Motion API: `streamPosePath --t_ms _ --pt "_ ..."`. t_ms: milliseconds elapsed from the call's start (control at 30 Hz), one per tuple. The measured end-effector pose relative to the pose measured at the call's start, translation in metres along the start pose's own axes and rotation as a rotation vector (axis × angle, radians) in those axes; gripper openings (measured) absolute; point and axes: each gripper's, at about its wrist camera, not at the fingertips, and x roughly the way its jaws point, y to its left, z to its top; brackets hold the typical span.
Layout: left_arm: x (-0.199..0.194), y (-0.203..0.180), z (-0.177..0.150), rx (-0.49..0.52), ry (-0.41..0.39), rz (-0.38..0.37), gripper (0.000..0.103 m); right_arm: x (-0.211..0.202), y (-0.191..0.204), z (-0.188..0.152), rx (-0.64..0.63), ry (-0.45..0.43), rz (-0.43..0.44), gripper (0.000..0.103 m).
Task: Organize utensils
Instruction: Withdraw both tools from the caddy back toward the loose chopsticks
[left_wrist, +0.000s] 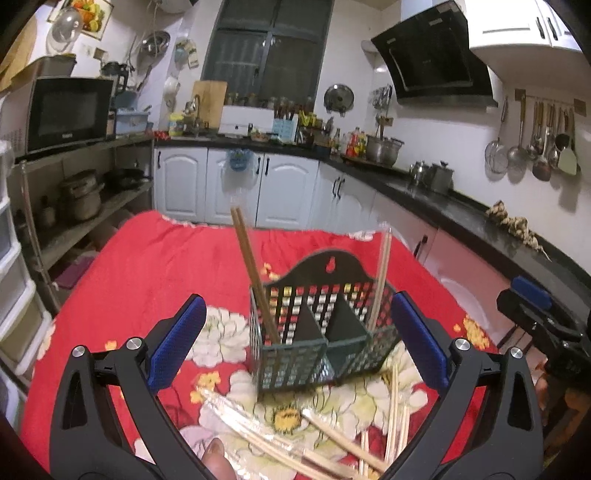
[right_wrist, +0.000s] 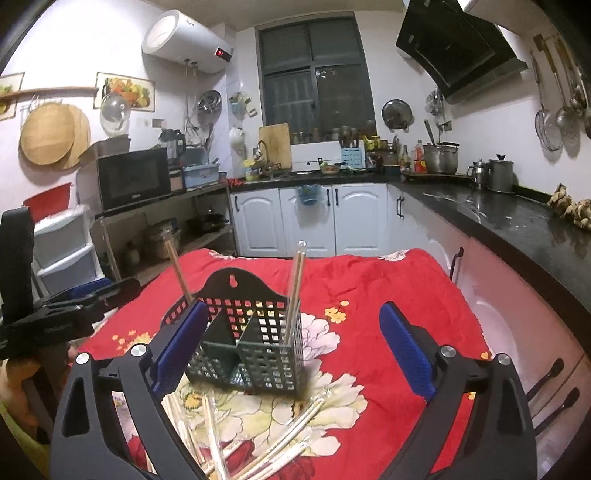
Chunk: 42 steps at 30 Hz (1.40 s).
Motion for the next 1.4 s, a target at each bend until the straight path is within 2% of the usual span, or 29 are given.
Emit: streamPosePath --t_ms 267,900,1400 --pt "-0.002 0.011 -0.024 -0.004 0.046 0.03 0.092 -0.002 0.014 -0.012 -0.032 0.037 0.022 0.092" --pt "-0.008 0.036 -0.056 -0.033 0.12 0.068 0.092 -0.001 0.022 -0.042 -0.053 0.125 0.036 0.091" --pt "-0.016 0.061 -0.077 -0.066 0.17 0.126 0.092 0.004 0.039 -0.059 -0.097 0.195 0.069 0.091"
